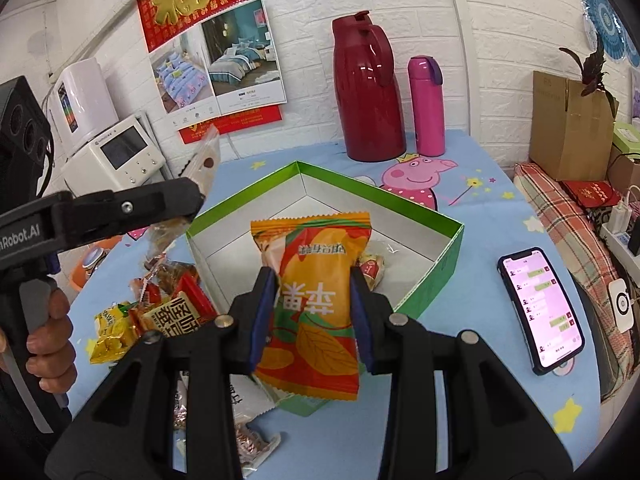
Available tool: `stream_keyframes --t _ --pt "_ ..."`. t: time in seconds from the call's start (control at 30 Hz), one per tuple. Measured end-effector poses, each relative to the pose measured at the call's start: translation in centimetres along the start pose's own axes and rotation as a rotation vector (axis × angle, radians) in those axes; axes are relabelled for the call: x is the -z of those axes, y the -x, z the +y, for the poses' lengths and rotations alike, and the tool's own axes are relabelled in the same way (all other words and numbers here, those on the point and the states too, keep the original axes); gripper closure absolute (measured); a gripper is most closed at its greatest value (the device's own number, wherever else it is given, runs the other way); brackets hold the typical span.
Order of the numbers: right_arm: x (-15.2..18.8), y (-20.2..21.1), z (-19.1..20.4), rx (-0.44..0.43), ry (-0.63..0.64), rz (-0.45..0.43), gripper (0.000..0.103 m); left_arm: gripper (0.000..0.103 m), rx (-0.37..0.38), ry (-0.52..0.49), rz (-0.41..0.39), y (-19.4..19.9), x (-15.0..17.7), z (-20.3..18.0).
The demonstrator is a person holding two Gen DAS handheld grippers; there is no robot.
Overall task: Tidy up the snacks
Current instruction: 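Lower the cookie pack into the box with the left tool while the right tool drops the chips bag in, then grasp the clear bean bag with the right tool while the left tool grasps the green snack bag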
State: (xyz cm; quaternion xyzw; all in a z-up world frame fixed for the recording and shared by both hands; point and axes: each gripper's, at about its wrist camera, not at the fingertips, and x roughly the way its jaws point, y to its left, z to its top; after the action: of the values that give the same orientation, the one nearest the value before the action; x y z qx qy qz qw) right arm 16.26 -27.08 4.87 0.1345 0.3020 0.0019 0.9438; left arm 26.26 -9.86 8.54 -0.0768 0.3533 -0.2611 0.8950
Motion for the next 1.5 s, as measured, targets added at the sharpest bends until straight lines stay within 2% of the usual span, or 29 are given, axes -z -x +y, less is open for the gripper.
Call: stream_keyframes --t 0.23,0.27,0.3,0.33,0.37,0.47,0.6,0.8,0.87,1.07,1.27,1.5 --pt "-0.4 -3.7 0.1 0.010 0.044 0.037 0.062 0.033 -0.034 -0.007 0.049 -3.5 0.0 1.7" --pt "-0.3 -4.0 0.2 0.011 0.059 0.033 0.053 0.031 -0.039 -0.008 0.044 -3.8 0.0 1.9" --pt "-0.2 -4.2 0.3 0.018 0.077 0.034 0.043 0.018 -0.042 -0.006 0.042 -3.9 0.1 2.1" --pt "-0.1 -4.3 0.4 0.038 0.089 0.023 0.021 0.004 -0.048 0.002 0.044 -4.1 0.2 2.3" --pt "0.0 -4.1 0.4 0.057 0.100 0.002 0.012 0.001 -0.064 0.016 0.044 -4.1 0.4 2.6" --pt "0.1 -3.1 0.3 0.070 0.118 -0.026 0.012 0.000 -0.110 0.033 0.032 -3.5 0.7 3.1" --pt "0.1 -1.4 0.2 0.071 0.087 -0.035 0.012 0.000 -0.109 0.025 0.023 -1.8 1.0 2.8" --pt "0.5 3.0 1.6 0.048 0.071 -0.084 0.007 0.000 -0.136 -0.023 -0.039 3.4 1.7 0.7" --pt "0.9 4.6 2.3 0.036 0.071 -0.100 0.006 0.000 -0.166 -0.026 -0.040 5.1 2.2 0.2" --pt "2.7 9.0 3.8 -0.019 0.056 -0.136 0.003 0.000 -0.167 -0.024 -0.060 10.3 4.7 -0.7" --pt "5.6 10.3 4.6 -0.050 0.032 -0.082 0.003 0.000 -0.195 -0.043 -0.063 13.7 8.9 0.0" --pt "10.0 6.6 5.1 -0.044 0.029 0.089 0.005 0.000 -0.186 0.069 -0.001 15.1 14.3 3.3"
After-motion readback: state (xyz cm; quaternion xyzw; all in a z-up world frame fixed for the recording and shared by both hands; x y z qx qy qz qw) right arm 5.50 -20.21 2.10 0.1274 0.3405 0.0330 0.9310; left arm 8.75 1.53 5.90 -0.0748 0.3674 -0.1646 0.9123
